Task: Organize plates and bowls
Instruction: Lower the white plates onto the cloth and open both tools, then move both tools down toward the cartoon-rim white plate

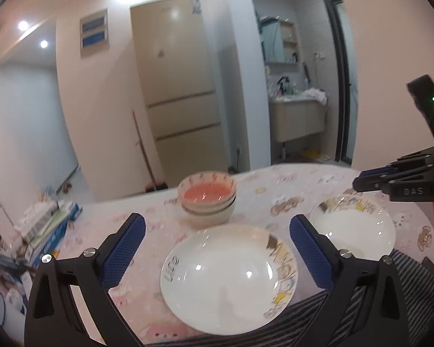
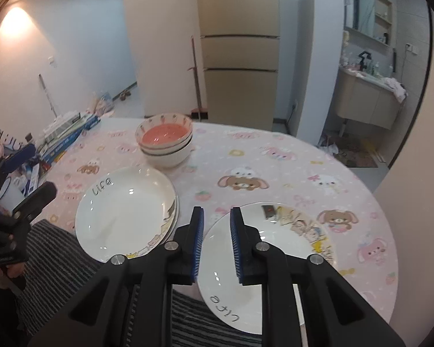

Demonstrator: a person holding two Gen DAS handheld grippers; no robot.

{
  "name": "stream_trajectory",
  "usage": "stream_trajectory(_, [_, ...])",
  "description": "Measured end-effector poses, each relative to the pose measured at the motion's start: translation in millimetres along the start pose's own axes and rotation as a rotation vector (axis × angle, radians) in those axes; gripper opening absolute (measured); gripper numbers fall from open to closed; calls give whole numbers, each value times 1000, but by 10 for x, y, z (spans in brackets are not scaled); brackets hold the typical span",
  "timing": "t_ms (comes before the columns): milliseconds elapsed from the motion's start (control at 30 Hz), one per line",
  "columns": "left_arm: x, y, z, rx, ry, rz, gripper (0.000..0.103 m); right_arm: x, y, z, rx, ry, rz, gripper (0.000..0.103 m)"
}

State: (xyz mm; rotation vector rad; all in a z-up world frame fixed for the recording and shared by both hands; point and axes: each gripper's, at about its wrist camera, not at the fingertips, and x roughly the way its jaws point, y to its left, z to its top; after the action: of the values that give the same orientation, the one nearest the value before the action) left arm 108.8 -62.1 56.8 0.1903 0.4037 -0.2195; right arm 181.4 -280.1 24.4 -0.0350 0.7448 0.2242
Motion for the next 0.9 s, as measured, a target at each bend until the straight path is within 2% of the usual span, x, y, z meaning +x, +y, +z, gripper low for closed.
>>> stream_trajectory(67, [-97, -82, 61, 5, -39, -7, 101, -108, -91, -9, 27, -29, -3, 53])
stream_trajectory(133, [-184, -118, 114, -29, -57, -59, 102, -227, -162, -17, 33, -66, -19, 62])
stream_trajectory(200, [-259, -173, 175, -60, -81, -118, 102, -359, -228, -28, 23, -114, -63, 67])
stream_trajectory(267, [-311, -245, 236, -61, -113, -134, 102, -466, -274, -49, 15, -153, -95, 80])
stream_trajectory(333, [-331, -339, 292, -45, -145, -134, 102, -551, -343, -72, 18, -183, -103, 87])
stream_trajectory(633, [-192, -684, 362, -54, -190, -169, 102, -741, -702, -195, 66, -215, -100, 87])
stream_trajectory(800, [1, -859, 324, -49, -149, -190, 102, -646, -868, -301, 92, -195, -111, 87])
stream_trajectory(900, [185, -922, 287, -72, -88, -234, 102, -532, -971, -362, 114, -170, -107, 87])
